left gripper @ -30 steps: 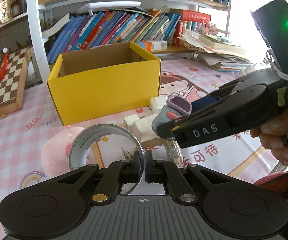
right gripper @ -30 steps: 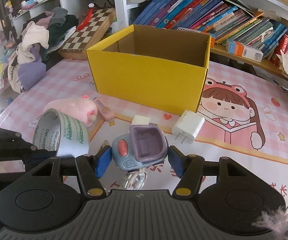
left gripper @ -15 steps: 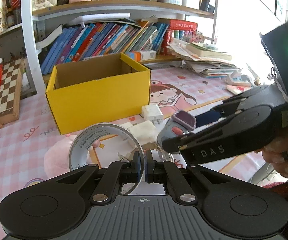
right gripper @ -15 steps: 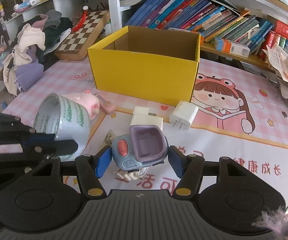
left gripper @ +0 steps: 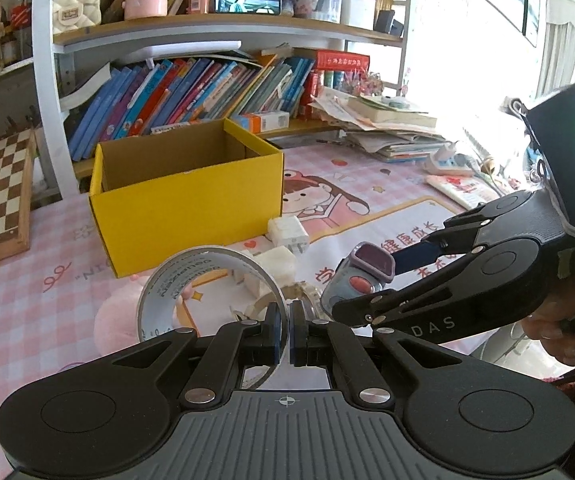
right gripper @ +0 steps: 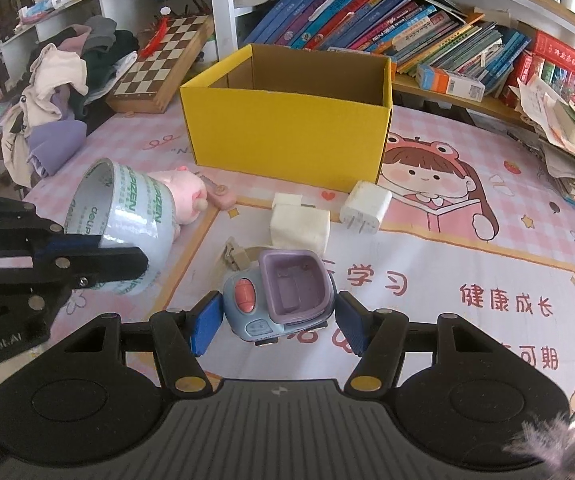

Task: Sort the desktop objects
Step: 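Lift and carry the toy car with right gripper while left carries tape into yellow box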

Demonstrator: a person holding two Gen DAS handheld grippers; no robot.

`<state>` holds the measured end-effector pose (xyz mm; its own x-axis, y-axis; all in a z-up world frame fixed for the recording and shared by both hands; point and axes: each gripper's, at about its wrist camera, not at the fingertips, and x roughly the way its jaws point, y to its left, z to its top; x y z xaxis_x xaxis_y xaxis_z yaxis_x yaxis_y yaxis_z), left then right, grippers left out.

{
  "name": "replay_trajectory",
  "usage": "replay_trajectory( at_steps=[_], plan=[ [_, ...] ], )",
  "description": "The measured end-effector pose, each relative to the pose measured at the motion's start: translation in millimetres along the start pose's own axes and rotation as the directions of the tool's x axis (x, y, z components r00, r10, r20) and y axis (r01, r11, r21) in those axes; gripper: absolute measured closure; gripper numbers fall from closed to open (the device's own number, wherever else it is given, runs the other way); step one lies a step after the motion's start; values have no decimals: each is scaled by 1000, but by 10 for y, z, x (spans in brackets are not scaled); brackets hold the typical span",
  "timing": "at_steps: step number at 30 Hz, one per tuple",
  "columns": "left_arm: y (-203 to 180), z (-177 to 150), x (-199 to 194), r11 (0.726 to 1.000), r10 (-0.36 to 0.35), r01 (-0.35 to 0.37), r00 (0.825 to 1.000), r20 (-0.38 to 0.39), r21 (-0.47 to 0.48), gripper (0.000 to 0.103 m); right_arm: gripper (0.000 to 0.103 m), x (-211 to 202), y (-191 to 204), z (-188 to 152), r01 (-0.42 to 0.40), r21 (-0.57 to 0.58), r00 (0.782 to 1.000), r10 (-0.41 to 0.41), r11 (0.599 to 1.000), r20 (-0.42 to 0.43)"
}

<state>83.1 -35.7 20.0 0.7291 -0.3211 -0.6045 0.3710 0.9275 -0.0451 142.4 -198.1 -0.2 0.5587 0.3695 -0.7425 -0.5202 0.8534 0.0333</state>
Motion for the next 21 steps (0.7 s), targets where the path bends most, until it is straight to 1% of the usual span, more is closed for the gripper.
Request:
replay_trajectory(
  at_steps=[8, 15, 21],
  plan=[
    [38, 165, 26, 1000, -21, 21, 1000, 20, 15, 100, 43, -33, 2, 81, -5, -25, 1000, 5, 1000, -5],
    [71, 330, 124, 1000, -7, 6, 999, 34, 24, 100, 43, 9, -99, 275, -24, -63, 1000, 24, 998, -1],
    [129, 492, 240, 999, 19, -20, 999, 39, 37, 100, 43, 97, -218, 495, -43, -100, 999, 44, 994, 11]
  ],
)
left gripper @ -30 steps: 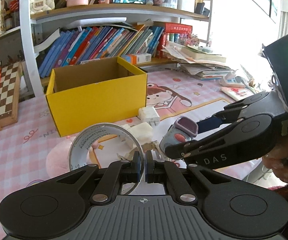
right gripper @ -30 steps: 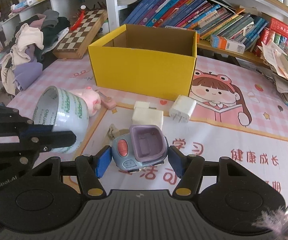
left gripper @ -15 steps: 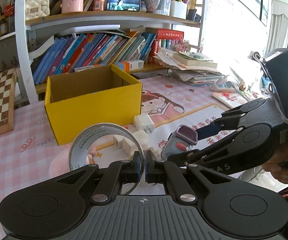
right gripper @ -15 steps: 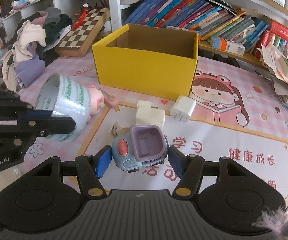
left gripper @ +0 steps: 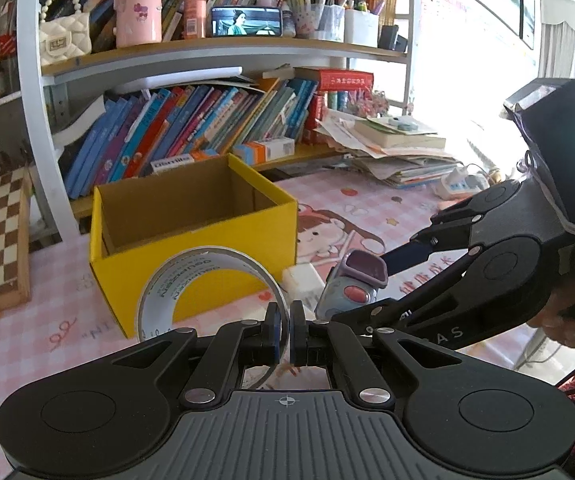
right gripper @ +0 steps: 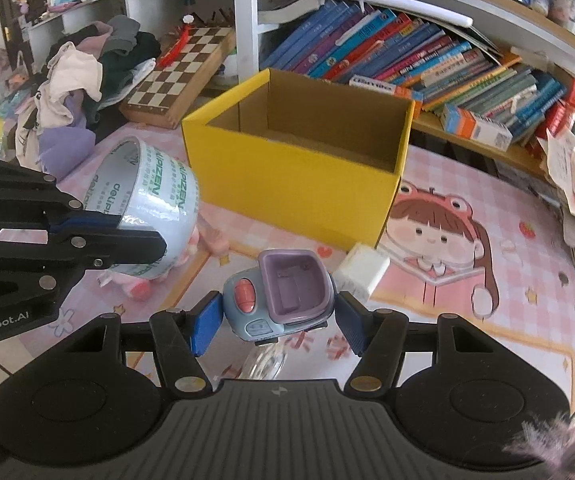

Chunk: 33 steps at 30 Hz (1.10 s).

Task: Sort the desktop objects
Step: 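Lift and carry the toy car with right gripper while left carries tape into yellow box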

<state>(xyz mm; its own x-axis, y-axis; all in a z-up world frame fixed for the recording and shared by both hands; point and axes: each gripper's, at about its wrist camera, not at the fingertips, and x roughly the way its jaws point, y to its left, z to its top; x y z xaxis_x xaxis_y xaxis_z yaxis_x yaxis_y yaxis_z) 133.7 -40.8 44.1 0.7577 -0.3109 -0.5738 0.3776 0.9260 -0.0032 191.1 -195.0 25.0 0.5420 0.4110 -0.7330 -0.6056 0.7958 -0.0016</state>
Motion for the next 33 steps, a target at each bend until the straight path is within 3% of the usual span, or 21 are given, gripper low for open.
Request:
replay_trajectory(
  at_steps=[20, 33],
  plan=[
    [326, 737, 571, 991, 91, -93, 996, 23, 93, 100, 43, 366, -557, 932, 1, -158, 995, 16, 987, 101],
    [735, 1132, 1296, 989, 128, -124, 991, -37, 84, 100, 43, 1079, -768, 1509, 8, -316, 995, 23, 949, 94]
  ],
)
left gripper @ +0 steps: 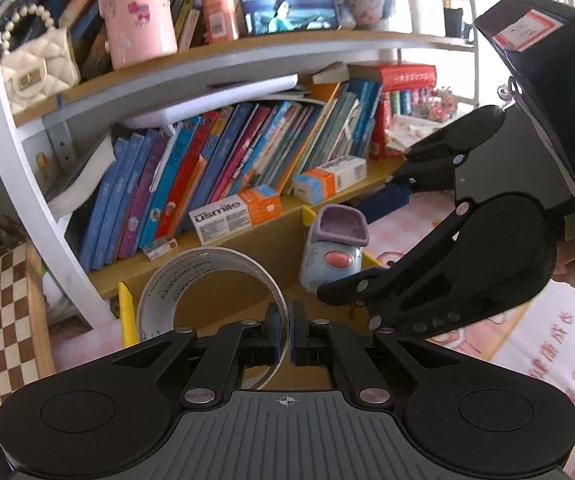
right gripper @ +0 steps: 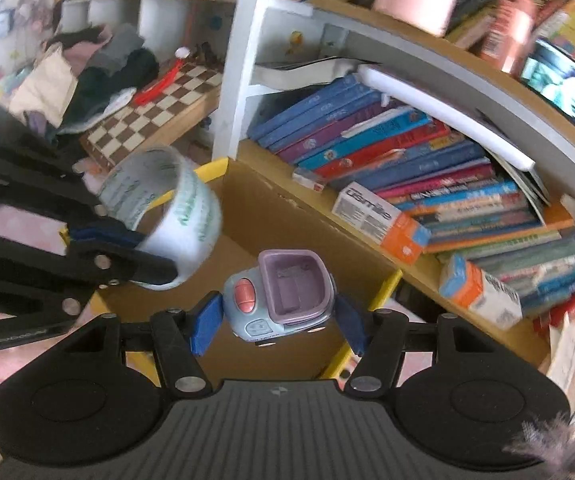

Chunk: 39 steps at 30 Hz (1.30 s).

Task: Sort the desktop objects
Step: 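Lift and carry the toy car with right gripper while left carries tape into yellow box, then open right gripper over the box floor while left gripper releases the tape roll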

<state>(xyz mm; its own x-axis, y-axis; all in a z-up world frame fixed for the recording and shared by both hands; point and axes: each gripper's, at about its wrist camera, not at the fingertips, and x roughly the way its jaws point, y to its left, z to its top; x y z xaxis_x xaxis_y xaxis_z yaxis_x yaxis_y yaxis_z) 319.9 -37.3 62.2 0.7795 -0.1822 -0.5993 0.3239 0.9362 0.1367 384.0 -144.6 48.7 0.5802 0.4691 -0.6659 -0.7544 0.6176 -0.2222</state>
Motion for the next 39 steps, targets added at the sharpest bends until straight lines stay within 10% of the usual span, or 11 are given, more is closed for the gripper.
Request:
replay_trajectory(
  at_steps=[19, 39],
  plan=[
    [214, -110, 842, 997, -47, 34, 981, -190, -71, 99, 43, 1021, -102, 0, -159, -239, 972, 109, 958, -209],
    [198, -236, 1119, 998, -19, 0, 958, -286, -68, 87, 43, 1216, -44, -49, -224, -291, 948, 140, 930, -285]
  ],
)
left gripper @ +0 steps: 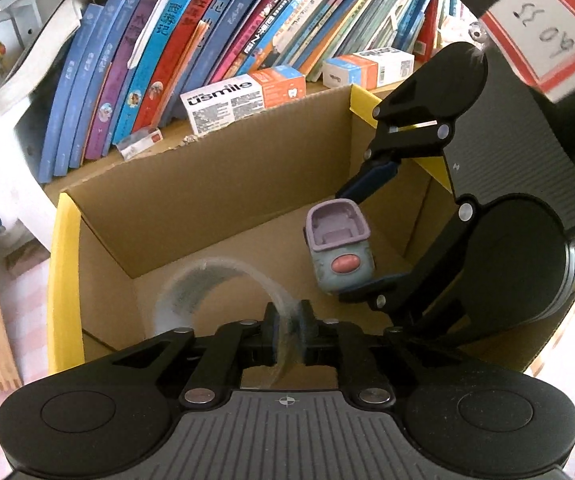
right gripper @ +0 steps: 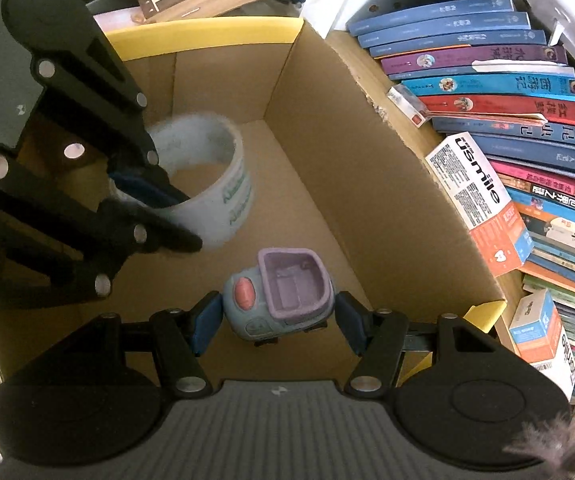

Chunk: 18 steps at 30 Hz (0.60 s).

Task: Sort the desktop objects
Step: 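Open right gripper over the box floor while left gripper releases the tape roll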

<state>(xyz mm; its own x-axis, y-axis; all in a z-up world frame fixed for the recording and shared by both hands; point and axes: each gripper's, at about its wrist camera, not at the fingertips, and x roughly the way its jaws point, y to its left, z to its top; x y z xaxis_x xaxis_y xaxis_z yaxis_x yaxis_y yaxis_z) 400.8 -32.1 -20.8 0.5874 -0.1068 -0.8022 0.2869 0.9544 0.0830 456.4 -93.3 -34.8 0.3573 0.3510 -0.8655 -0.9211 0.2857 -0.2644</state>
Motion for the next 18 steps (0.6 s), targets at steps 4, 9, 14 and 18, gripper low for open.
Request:
replay_trajectory(
  at_steps=[4, 9, 14, 18],
  plan=[
    [-35, -1, -34, 1000, 11, -12, 1000, 20, 16, 81, 34, -45, -11, -7, 6, 0, 1000, -6, 1000, 11],
    [-53, 11, -201, 999, 29, -30, 997, 72, 12, 59, 30, -151, -59, -47, 13, 23, 999, -13, 1000, 31],
    [-44, 7, -382, 999, 52, -51, 991, 122, -13, 45, 27, -341, -90, -83, 28, 70, 996, -33, 997, 79],
    [-69, 16, -540, 998, 67, -64, 985, 162, -26, 40, 27, -504, -100, -106, 44, 106, 991, -57, 993, 121]
  ],
)
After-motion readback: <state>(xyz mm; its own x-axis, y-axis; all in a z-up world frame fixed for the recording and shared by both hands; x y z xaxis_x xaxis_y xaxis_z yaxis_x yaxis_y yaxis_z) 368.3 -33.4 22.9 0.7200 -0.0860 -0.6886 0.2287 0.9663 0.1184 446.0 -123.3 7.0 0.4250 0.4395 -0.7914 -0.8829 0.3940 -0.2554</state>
